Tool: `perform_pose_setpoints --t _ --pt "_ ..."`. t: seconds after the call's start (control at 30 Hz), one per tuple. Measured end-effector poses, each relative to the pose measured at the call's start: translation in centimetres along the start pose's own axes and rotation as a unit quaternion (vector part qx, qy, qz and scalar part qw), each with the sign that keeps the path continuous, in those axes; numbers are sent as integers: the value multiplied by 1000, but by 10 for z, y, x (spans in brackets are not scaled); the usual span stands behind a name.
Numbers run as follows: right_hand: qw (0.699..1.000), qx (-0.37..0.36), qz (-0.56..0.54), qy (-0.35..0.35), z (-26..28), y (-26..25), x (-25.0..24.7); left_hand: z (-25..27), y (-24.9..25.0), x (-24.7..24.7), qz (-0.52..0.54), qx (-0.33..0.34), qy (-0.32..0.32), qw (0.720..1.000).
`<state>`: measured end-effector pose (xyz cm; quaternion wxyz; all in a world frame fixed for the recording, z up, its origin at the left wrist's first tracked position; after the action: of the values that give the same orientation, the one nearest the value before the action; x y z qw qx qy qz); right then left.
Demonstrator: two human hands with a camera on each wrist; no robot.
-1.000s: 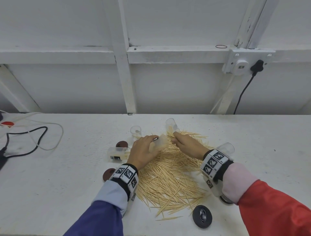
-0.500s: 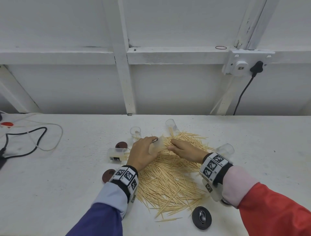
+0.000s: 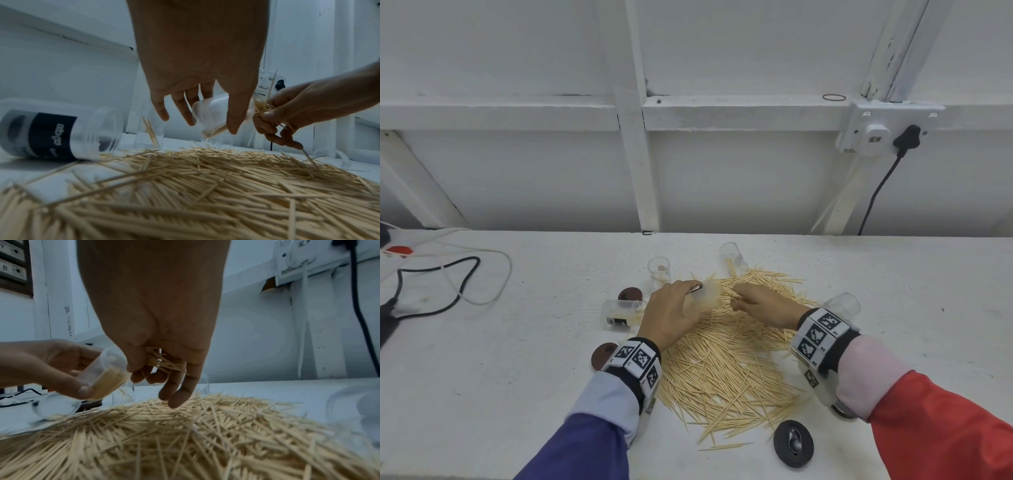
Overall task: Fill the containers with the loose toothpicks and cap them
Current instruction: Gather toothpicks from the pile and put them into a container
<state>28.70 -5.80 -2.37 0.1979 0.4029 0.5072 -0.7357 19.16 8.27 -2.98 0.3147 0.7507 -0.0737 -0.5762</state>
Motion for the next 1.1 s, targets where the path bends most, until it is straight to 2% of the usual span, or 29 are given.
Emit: perform_pose_setpoints --t 0.27,0.43,0.6,0.67,0.87,1.1 --pt "999 0 17 -52 4 2 -3 4 -3 -1 -6 -4 -22 1000" --pt "998 1 -29 -57 2 -6 -3 2 1 2 1 8 -39 999" --pt "988 -13 -136 -71 1 -19 -6 -1 0 2 8 6 -32 999" --pt "986 -11 -148 -80 0 -19 -6 -1 0 3 12 7 -30 999" --pt "987 38 -111 -107 -5 -7 -3 -2 1 1 36 7 -27 999" --pt "988 64 28 -136 -12 -5 -8 -6 1 2 24 16 -41 999"
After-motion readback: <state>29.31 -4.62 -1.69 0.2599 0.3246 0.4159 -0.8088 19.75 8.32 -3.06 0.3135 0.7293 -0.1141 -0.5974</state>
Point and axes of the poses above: each hand's wrist, its own z-axis away from the middle knuckle, its own x-axis out of the palm, y = z × x, the point moved 7 cm from there along -z, towards the middle knuckle, and after that the axes turned 7 degrees about -x, right-handed, at the moved point
